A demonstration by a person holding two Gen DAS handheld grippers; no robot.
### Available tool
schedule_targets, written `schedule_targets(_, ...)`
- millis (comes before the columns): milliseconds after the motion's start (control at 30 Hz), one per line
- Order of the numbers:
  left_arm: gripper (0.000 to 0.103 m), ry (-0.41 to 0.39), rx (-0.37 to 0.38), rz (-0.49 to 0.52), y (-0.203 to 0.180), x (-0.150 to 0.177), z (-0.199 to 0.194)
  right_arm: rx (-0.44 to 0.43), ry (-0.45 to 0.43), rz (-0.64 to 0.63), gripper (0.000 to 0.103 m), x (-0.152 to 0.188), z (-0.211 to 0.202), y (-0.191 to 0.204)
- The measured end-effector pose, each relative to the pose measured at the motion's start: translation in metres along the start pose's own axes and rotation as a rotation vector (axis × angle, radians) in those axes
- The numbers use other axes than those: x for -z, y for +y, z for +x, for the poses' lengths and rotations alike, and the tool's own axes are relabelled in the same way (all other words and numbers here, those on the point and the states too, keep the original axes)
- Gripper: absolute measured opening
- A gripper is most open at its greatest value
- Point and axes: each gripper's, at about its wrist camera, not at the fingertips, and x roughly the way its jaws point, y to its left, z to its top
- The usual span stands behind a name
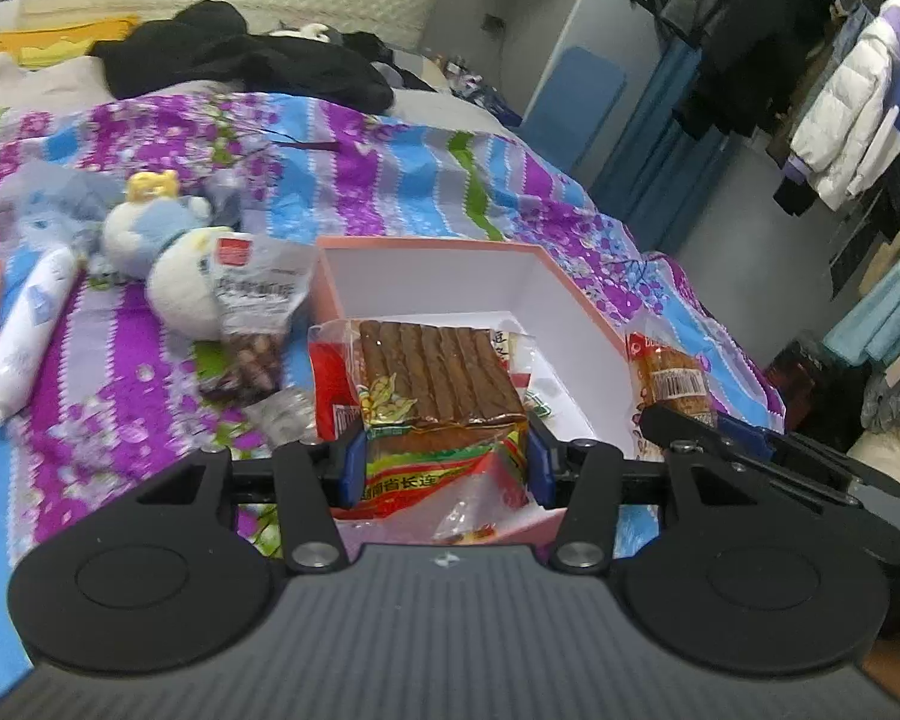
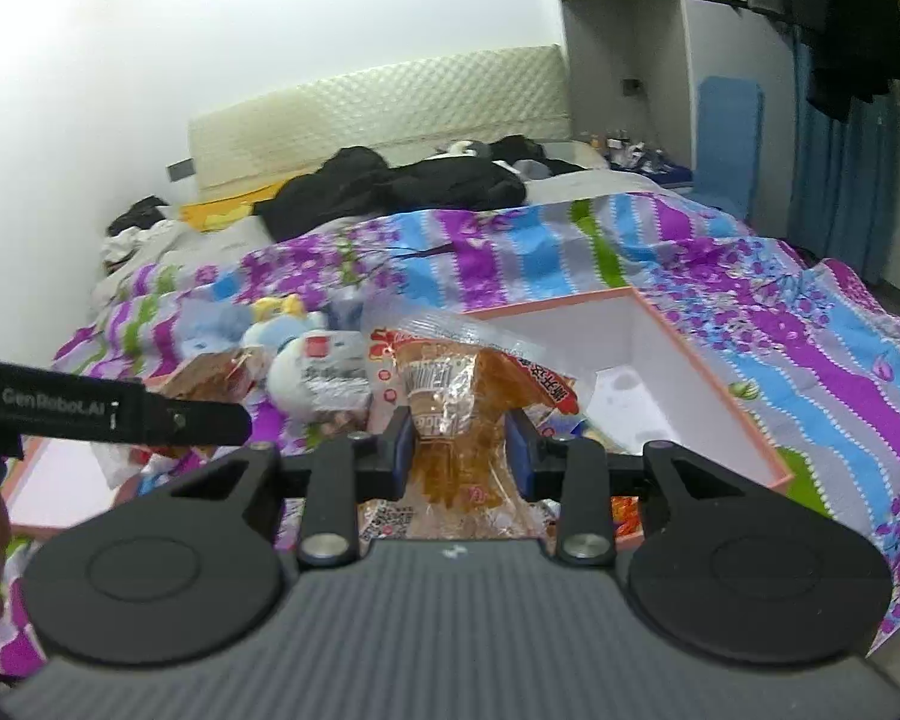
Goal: Organize snacks
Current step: 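Carry both packets over the pink box and open both tools to drop them, then withdraw both tools from the box toward the shrimp-flavour bag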
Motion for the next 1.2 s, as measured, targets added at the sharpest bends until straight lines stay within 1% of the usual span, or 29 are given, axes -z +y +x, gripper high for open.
schedule_targets(200, 0.056, 0.065, 0.011, 0.019, -0.011, -0.024, 0.064, 0.034, 0.041, 0.016, 0.036, -0.008, 0.043, -0.032)
schedule_targets(433, 0.056, 0.143, 0.005, 0.033, -0.011, -0.039, 0.145, 0.068, 0.103, 0.047, 0.038, -0.003, 0.099, -0.064)
schedule_targets(567, 0.056, 0.171, 0.012, 0.042, -0.012, -0.044, 0.179, 0.07, 0.136, 0.069, 0.038, 0.003, 0.125, -0.078)
schedule_targets(667, 0.059, 0.187, 0.013, 0.039, -0.01, -0.044, 0.198, 0.077, 0.161, 0.085, 0.04, 0.008, 0.139, -0.084)
schedule_targets(733, 0.061, 0.186, 0.004, 0.039, -0.008, -0.044, 0.205, 0.087, 0.178, 0.099, 0.043, 0.012, 0.146, -0.088)
schedule_targets(767, 0.065, 0.187, -0.002, 0.047, -0.009, -0.044, 0.207, 0.084, 0.186, 0.105, 0.044, 0.013, 0.148, -0.089)
schedule_targets(800, 0.069, 0.181, -0.008, 0.054, -0.008, -0.045, 0.208, 0.084, 0.188, 0.114, 0.048, 0.013, 0.149, -0.089)
schedule_targets(867, 0.073, 0.171, -0.027, 0.049, -0.006, -0.046, 0.208, 0.099, 0.185, 0.121, 0.056, 0.012, 0.148, -0.089)
schedule_targets(900, 0.073, 0.166, -0.026, 0.044, -0.004, -0.047, 0.206, 0.106, 0.18, 0.118, 0.064, 0.011, 0.146, -0.088)
schedule_targets(933, 0.073, 0.16, -0.022, 0.04, -0.003, -0.049, 0.202, 0.112, 0.176, 0.116, 0.068, 0.01, 0.145, -0.088)
schedule_targets(1000, 0.074, 0.139, -0.02, 0.04, -0.003, -0.051, 0.191, 0.118, 0.164, 0.122, 0.071, 0.007, 0.138, -0.086)
schedule_targets(1067, 0.074, 0.12, -0.022, 0.045, -0.005, -0.054, 0.176, 0.116, 0.155, 0.132, 0.071, 0.003, 0.13, -0.084)
schedule_targets(1200, 0.074, 0.078, -0.015, 0.041, -0.008, -0.054, 0.137, 0.102, 0.115, 0.121, 0.071, -0.004, 0.101, -0.069)
